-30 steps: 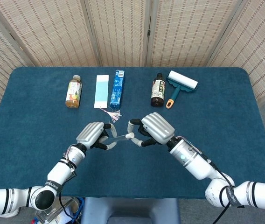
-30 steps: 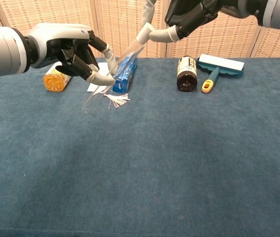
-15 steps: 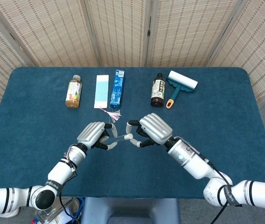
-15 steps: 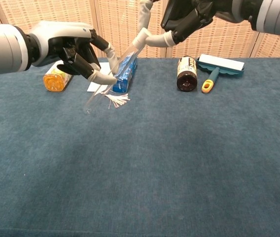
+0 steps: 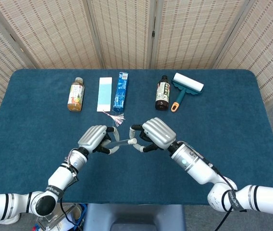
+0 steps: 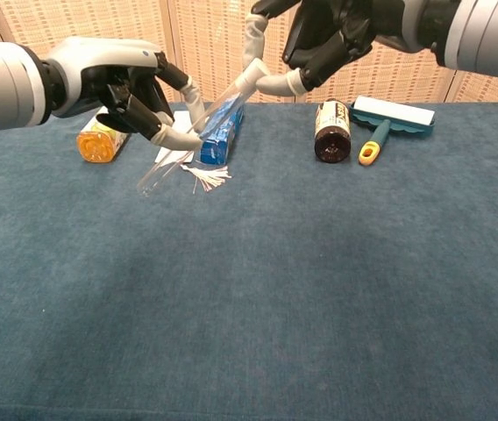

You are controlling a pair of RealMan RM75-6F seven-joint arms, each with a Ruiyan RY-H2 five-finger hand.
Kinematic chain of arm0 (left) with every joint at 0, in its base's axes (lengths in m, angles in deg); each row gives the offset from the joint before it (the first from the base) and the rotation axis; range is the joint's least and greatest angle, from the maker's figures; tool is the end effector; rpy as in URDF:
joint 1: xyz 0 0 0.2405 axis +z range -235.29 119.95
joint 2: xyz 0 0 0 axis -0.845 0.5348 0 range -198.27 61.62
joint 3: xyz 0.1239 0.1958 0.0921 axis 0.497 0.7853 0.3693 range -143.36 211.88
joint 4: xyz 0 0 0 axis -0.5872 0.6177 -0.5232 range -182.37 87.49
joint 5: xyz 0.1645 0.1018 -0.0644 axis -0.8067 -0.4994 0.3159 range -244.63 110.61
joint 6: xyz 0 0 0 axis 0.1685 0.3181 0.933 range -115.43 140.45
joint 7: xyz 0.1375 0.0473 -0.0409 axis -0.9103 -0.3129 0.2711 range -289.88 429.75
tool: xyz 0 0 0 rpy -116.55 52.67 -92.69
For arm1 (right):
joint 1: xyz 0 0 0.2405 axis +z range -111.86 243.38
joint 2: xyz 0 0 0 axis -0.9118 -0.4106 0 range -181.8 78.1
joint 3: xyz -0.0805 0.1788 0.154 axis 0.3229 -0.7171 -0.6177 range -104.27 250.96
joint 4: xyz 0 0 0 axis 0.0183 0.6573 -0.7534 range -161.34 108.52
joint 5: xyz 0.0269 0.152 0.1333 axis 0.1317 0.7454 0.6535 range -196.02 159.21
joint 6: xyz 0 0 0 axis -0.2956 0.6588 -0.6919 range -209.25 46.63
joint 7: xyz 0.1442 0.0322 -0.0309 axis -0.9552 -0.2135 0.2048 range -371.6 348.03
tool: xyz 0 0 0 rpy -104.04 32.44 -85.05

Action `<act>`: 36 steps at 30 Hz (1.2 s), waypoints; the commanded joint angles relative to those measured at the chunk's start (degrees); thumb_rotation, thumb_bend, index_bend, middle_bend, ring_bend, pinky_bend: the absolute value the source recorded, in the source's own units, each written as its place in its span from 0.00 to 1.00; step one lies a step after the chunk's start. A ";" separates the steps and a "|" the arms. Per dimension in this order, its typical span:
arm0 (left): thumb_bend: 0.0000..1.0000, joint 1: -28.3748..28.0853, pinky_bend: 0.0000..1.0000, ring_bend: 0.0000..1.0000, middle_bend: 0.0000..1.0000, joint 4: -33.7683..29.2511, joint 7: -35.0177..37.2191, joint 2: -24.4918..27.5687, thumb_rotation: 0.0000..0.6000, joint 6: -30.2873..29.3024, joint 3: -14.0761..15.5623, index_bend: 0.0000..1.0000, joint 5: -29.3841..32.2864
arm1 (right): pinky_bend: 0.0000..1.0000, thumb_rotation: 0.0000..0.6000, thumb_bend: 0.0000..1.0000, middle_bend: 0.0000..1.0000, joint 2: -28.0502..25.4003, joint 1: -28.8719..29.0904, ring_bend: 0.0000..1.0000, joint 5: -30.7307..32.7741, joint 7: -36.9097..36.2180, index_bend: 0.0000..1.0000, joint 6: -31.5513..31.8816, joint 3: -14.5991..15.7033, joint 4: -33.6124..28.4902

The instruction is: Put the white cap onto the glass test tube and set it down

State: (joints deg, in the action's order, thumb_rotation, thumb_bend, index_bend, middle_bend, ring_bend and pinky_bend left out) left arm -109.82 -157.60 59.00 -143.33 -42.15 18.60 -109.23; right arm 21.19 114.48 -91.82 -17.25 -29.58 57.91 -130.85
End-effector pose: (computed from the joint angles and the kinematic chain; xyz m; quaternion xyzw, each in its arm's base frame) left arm -0.0542 0.3338 0.0392 -0.6662 -0.5352 -0.4322 0.2879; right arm -0.0388 -0.3298 0.0567 0.7240 -0.4162 0.5063 0.2153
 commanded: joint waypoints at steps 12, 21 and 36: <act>0.38 -0.27 1.00 1.00 1.00 0.39 -0.09 -0.21 1.00 0.03 0.50 0.68 -0.09 | 1.00 1.00 0.22 1.00 0.65 0.08 1.00 0.20 0.13 0.60 0.39 0.06 0.78; 0.38 -0.32 1.00 1.00 1.00 0.60 -0.10 -0.08 1.00 0.14 0.80 0.68 0.14 | 1.00 1.00 0.07 1.00 1.05 0.02 1.00 -0.07 -0.23 0.46 0.89 -0.04 1.14; 0.38 -2.18 1.00 1.00 1.00 8.14 -12.13 -4.72 1.00 -4.08 5.91 0.68 -0.04 | 1.00 1.00 0.07 1.00 -5.76 -4.96 1.00 -2.98 -3.65 0.43 5.66 0.51 -1.11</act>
State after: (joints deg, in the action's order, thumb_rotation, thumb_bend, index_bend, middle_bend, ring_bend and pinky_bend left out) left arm -111.11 -151.68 49.98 -146.06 -44.78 23.22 -109.67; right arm 16.02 110.06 -94.47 -20.50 -24.41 58.27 -131.73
